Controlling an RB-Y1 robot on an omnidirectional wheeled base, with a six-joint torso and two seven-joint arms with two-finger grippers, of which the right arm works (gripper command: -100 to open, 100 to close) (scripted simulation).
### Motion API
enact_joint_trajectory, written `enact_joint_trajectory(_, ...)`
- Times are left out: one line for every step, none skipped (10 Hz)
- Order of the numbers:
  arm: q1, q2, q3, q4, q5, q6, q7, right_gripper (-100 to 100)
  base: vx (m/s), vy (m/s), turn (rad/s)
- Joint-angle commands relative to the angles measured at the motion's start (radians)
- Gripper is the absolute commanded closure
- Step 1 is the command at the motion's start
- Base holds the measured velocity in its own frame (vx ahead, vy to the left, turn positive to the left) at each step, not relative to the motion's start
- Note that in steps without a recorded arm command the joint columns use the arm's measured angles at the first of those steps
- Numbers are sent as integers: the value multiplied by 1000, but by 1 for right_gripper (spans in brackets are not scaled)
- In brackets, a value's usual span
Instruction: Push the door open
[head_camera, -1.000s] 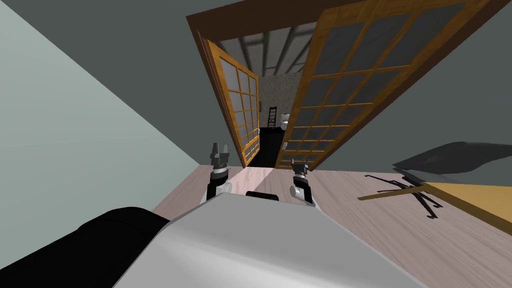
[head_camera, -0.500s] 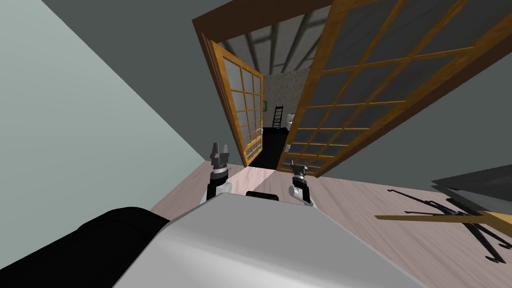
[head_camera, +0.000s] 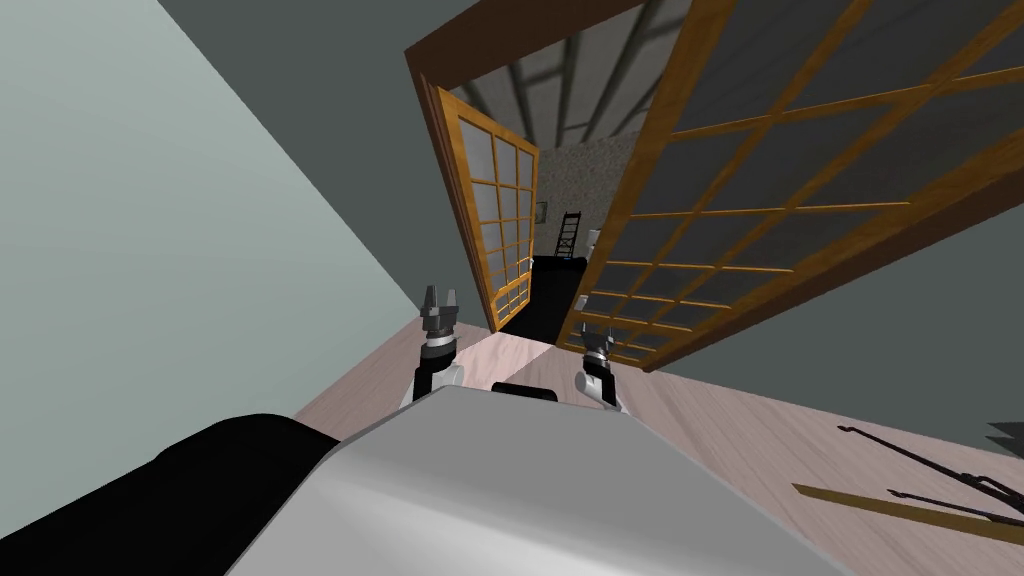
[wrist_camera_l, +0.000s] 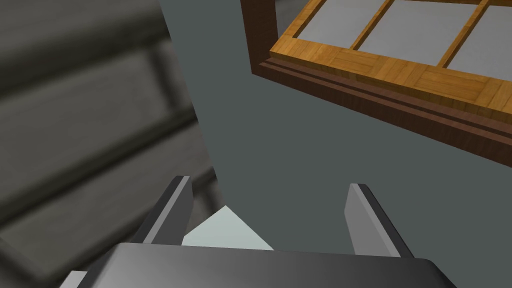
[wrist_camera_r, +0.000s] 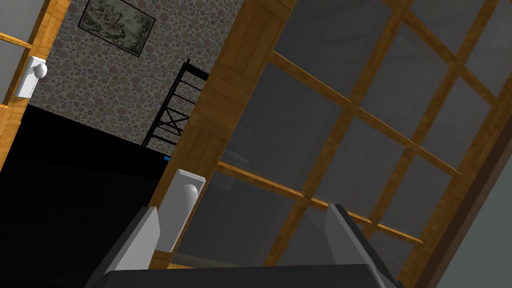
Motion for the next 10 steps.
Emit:
enact_joint_trajectory(-14, 5, 1, 39, -17, -15, -27, -100, 31, -164, 224)
enact_joint_trajectory(-20, 8, 1, 57, -25, -22, -38, -100, 27, -126, 151)
enact_joint_trajectory(-26, 10, 1, 74, -34, -28, -50, -100, 34, -116, 130)
enact_joint_trajectory(-33, 12, 1, 92, -42, -34, -61, -100, 21, -113, 159)
enact_joint_trajectory(-39, 15, 1, 109, -50, -40, -73, -100, 7, -99, 153)
enact_joint_trajectory(-50, 21, 1, 141, -65, -51, -94, -100, 31, -127, 200)
enact_joint_trajectory(-56, 24, 1, 157, -73, -57, -105, -100, 29, -146, 197)
enact_joint_trajectory(-62, 27, 1, 173, -80, -62, -115, -100, 22, -127, 145)
enact_joint_trajectory(-73, 33, 1, 204, -95, -74, -136, -100, 23, -130, 256)
enact_joint_trajectory(-79, 36, 1, 220, -103, -79, -147, -100, 22, -141, 190)
